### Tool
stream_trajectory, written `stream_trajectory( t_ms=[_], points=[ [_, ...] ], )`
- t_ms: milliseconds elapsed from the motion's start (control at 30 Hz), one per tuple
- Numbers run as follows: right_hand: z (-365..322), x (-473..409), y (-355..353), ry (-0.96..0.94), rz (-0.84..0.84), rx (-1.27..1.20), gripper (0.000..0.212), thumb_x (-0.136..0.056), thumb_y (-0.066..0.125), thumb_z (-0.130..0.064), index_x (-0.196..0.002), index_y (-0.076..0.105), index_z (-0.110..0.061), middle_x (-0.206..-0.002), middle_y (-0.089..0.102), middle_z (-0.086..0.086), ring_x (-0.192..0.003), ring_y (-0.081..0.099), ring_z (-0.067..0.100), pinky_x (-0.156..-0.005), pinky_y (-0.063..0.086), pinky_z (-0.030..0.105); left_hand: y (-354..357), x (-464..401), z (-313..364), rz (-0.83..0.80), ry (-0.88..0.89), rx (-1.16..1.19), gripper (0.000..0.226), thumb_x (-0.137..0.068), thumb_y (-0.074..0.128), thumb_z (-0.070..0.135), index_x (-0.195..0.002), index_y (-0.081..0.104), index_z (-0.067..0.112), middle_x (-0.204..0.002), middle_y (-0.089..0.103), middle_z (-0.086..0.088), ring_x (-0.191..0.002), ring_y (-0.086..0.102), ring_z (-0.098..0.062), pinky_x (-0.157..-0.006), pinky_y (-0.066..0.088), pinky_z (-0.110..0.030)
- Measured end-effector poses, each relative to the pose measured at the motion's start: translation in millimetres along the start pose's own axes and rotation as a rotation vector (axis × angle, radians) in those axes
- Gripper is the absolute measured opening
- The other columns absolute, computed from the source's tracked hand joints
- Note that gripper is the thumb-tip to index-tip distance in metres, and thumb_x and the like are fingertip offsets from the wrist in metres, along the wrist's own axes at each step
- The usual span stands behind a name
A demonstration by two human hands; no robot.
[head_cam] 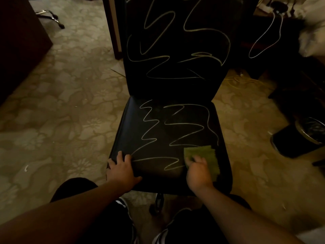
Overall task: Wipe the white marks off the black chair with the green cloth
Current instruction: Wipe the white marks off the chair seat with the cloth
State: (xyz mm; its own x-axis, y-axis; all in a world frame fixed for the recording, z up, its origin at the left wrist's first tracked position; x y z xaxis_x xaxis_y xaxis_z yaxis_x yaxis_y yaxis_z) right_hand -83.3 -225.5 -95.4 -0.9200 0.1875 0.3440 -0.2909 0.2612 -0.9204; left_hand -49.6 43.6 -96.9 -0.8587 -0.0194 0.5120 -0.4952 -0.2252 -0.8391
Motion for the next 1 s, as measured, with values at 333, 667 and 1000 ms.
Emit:
stream_trajectory(
  t_ms=[333, 667, 1000],
  points=[
    [-13, 8, 20, -0.209, 0.132, 0.081, 0.054, -0.095, 0.057, -0.024, -0.142, 0.046, -0.047, -0.142, 0.040, 0.002, -0.122, 0.041, 0.025, -0.100, 0.043, 0.038, 14, 11, -11, 0.157, 0.090, -0.024, 0.087, -0.076, 0.058, 0.082, -0.147, 0.032, 0.038, -0.160, 0.025, -0.003, -0.139, 0.035, -0.035, -0.106, 0.043, -0.049],
    [-7, -1, 17, 0.115, 0.086, 0.059, 0.060, -0.096, 0.050, -0.023, -0.151, 0.034, -0.042, -0.134, 0.027, 0.012, -0.117, 0.033, 0.035, -0.107, 0.037, 0.047, 25, 10, -12, 0.109, 0.113, 0.086, 0.112, -0.077, 0.070, 0.075, -0.163, 0.016, 0.028, -0.171, 0.009, -0.004, -0.154, 0.019, -0.034, -0.125, 0.024, -0.046],
    [-53, 20, 34, -0.371, 0.081, 0.008, 0.041, -0.098, 0.050, -0.037, -0.138, 0.052, -0.046, -0.107, 0.039, -0.002, -0.102, 0.042, 0.020, -0.087, 0.047, 0.037, 29, 11, -15, 0.159, 0.201, 0.008, 0.107, -0.073, 0.065, 0.082, -0.156, 0.027, 0.028, -0.146, 0.035, -0.004, -0.131, 0.040, -0.031, -0.111, 0.041, -0.041]
  ],
)
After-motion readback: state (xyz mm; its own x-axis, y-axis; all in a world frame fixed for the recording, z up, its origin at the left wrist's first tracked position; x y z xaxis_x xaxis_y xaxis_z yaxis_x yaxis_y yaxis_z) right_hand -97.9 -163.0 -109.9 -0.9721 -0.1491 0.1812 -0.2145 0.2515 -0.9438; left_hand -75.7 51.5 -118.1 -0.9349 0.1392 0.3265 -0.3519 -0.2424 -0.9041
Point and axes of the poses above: each hand's wrist, its own x-axis away from the middle knuckle, its own y-axis out of the palm, z = x × y, the point moved 1 cm from there along -x, towards the middle knuckle
